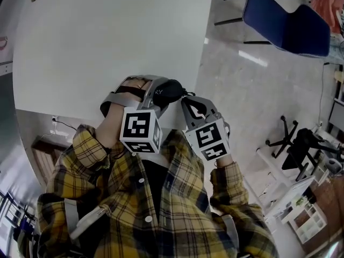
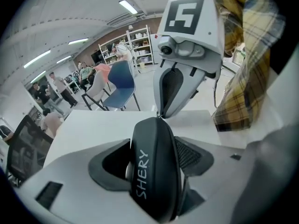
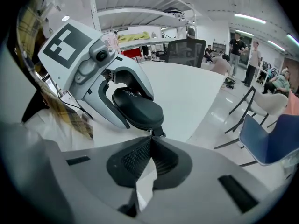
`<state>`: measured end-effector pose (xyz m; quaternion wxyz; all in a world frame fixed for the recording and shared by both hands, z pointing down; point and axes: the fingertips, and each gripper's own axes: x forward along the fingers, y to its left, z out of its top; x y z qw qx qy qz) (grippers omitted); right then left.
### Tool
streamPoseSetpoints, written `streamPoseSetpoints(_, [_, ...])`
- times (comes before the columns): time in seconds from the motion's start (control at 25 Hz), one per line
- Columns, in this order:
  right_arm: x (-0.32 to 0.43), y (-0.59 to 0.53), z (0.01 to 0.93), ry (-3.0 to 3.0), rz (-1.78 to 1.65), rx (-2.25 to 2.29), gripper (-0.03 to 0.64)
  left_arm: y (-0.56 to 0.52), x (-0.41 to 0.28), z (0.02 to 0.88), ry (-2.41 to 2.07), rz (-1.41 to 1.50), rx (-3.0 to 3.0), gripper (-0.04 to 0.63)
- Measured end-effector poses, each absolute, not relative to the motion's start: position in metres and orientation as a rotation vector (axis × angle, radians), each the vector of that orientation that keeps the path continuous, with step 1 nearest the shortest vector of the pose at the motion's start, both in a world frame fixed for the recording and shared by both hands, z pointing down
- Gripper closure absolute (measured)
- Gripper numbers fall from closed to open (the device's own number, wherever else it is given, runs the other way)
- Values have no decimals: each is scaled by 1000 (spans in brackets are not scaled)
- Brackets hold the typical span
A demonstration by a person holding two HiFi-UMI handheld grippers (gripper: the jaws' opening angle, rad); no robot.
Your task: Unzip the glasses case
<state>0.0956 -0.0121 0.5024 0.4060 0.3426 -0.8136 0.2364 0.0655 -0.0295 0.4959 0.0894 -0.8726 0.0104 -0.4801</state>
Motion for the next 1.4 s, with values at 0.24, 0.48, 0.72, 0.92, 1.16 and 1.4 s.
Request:
streamPoseSetpoints(0.24, [112,-33,501,-2010,418,689,618,-27,73,495,44,-1401,-2579,295])
streamPoseSetpoints(0.48, [99,-59,508,-1974,222,423,617,-32,68,498,97,-1377,-2576,299])
streamPoseSetpoints(0.72, [92,-64,510,-1897,23,218,617,-27,68,495,109,-1351,-2553,304])
streamPoseSetpoints(0.92, [83,-72,521,-1845,-58,136,617,-29,66,499,126,-1348,-2565,304])
streamPoseSetpoints(1.16, [86,-68,517,-1869,47,232,616,-28,63,495,132,-1331,-2565,301])
streamPoseSetpoints(1.4, [102,-50,496,-1936,193,360,567,-21,60,486,95,-1329,-2666,286])
